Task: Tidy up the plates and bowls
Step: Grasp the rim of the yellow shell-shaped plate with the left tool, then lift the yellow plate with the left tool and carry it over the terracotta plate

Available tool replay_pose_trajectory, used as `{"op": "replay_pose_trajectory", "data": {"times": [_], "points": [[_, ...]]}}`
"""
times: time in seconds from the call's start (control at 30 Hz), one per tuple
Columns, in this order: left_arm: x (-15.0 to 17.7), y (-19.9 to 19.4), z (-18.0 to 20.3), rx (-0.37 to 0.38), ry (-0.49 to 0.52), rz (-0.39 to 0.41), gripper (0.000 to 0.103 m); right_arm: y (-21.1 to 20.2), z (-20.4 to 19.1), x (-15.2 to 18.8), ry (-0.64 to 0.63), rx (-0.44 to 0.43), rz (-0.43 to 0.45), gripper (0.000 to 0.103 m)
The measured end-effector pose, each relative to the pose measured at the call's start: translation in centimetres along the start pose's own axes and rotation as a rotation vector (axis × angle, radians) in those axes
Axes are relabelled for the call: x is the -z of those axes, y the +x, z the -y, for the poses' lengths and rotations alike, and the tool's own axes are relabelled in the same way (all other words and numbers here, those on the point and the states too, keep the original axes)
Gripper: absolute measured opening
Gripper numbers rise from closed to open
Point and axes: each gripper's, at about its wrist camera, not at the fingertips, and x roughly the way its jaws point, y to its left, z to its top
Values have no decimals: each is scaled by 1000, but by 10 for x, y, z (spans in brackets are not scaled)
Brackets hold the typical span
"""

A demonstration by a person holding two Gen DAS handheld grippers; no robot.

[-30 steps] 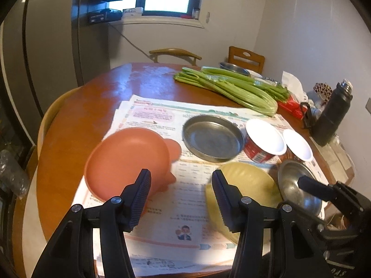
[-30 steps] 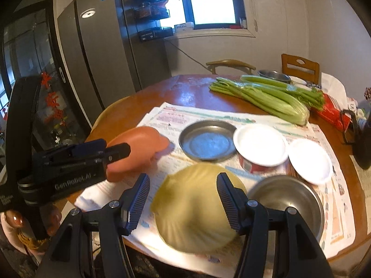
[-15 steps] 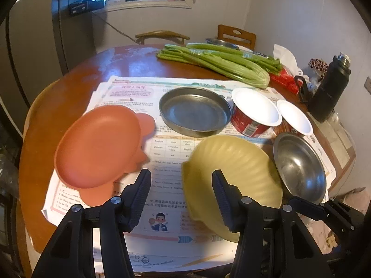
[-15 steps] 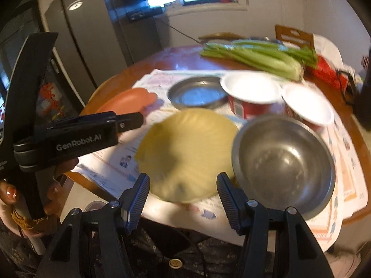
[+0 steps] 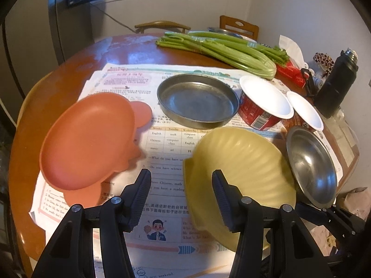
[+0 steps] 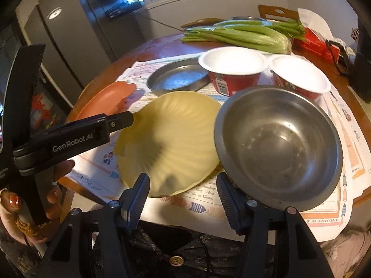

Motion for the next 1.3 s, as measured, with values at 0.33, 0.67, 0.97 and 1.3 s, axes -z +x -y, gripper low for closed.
{"op": "replay_pose_trajectory", "data": {"times": [0.33,0.67,0.97,1.3], "points": [[-2,18,1,19,-13,-10,57,10,-13,-6,-50,37,22,60],[0,29,-5,51,-16,-16,48,28,-28,-11,-100,37,10,60],[4,25,-14,66,-34,-12,47,35,-42,-13,-146,58,9,61],[6,-5,-21,69,-46,47,47,20,-58,-18,-201,79,62,61]]}}
